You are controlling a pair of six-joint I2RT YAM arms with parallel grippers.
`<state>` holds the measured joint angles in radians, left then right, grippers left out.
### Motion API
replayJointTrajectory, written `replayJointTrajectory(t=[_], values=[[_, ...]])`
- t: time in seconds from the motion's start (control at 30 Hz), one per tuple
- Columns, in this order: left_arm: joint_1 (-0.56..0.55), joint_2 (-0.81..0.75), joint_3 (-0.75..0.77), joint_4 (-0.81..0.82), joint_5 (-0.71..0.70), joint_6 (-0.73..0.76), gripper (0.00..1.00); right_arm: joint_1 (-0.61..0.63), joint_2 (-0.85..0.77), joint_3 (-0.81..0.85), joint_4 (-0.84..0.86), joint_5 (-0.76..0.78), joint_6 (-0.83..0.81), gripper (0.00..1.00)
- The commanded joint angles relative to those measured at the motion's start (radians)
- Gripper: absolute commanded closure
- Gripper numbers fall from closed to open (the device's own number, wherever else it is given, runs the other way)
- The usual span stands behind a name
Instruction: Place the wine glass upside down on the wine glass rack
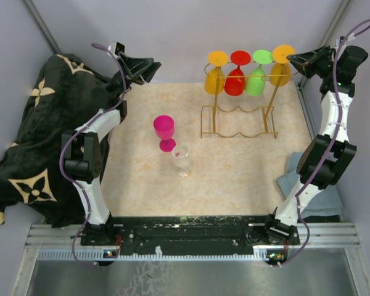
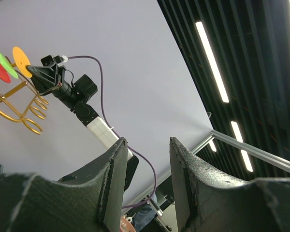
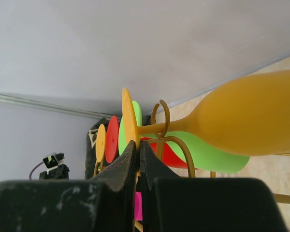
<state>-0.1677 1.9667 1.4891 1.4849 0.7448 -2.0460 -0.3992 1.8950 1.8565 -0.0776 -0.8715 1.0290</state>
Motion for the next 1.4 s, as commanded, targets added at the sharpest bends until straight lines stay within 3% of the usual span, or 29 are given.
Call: replayJointTrajectory(t=[0.0, 0.23, 0.7, 1.13, 1.37], values=[[0.001, -0.048, 0.0, 0.054, 0.01, 0.001, 0.54, -0.01, -0.06, -0.007, 0.003, 0.01, -0.021, 0.96], [0.001, -0.045, 0.001, 0.054, 0.01, 0.0, 0.54, -0.016, -0.072, -0.003, -0.012, 0.015, -0.022, 0.78], [-0.001, -0.047, -0.01, 0.065, 0.009, -0.005, 0.54, -0.019, -0.142, -0.076, -0.024, 0.013, -0.034, 0.77], [0.005, -0.036, -0.03, 0.06, 0.029, 0.006, 0.54, -0.043, -0.304, -0.19, 0.008, -0.002, -0.016, 0.76], [0.032, -0.061, -0.049, -0.064, 0.121, 0.107, 0.55, -0.042, -0.4, -0.243, 0.037, -0.011, 0.016, 0.76]])
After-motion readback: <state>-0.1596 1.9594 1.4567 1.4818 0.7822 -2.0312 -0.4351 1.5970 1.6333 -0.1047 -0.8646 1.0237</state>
